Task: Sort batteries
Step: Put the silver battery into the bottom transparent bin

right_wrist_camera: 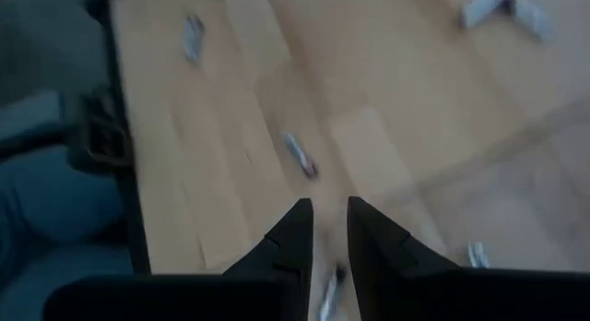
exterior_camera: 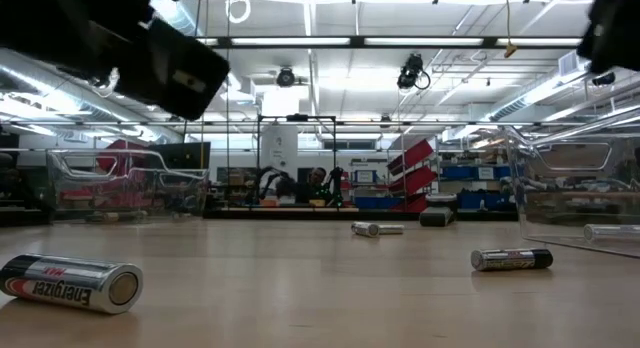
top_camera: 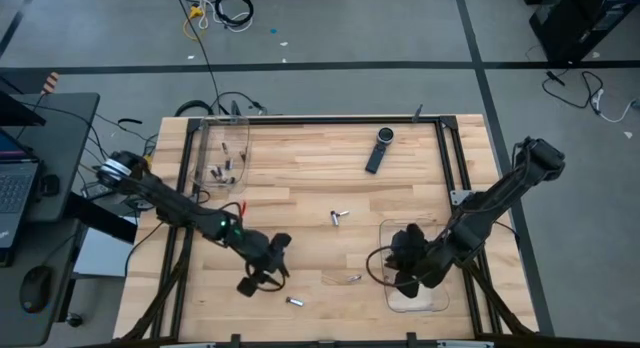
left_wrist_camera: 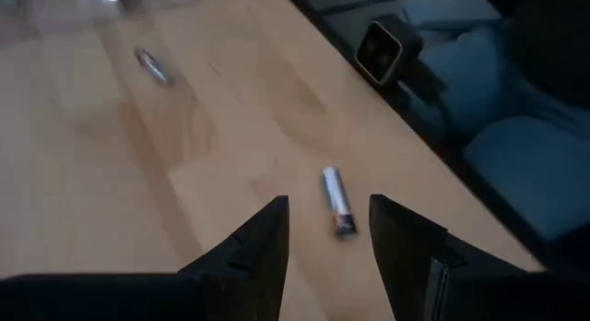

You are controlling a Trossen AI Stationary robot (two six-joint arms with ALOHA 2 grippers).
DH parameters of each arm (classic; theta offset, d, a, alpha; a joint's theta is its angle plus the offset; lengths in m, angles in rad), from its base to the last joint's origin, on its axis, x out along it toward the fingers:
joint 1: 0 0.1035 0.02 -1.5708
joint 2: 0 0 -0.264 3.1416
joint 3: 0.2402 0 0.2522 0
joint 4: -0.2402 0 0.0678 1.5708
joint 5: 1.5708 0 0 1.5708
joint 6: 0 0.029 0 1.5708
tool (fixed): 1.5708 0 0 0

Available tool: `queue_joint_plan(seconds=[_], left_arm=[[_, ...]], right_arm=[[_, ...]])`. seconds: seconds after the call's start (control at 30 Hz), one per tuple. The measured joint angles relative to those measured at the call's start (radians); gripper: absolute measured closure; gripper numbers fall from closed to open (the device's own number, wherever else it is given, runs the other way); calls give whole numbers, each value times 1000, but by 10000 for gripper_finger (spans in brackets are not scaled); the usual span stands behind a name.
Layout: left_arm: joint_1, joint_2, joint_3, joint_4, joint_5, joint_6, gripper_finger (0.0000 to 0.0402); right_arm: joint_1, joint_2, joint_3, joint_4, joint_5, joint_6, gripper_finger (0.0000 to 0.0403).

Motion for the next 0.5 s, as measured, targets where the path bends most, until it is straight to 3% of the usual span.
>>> queue_joint_plan(seconds=[0.23,0.5], left_arm=[[-83,74,0,40,-68,-15,251],[-132,186,0,176,-110,-37,251]], right_arm=[[0,-9,0,144,124,-184,346],[8,-2,0,204,178,-246,346]])
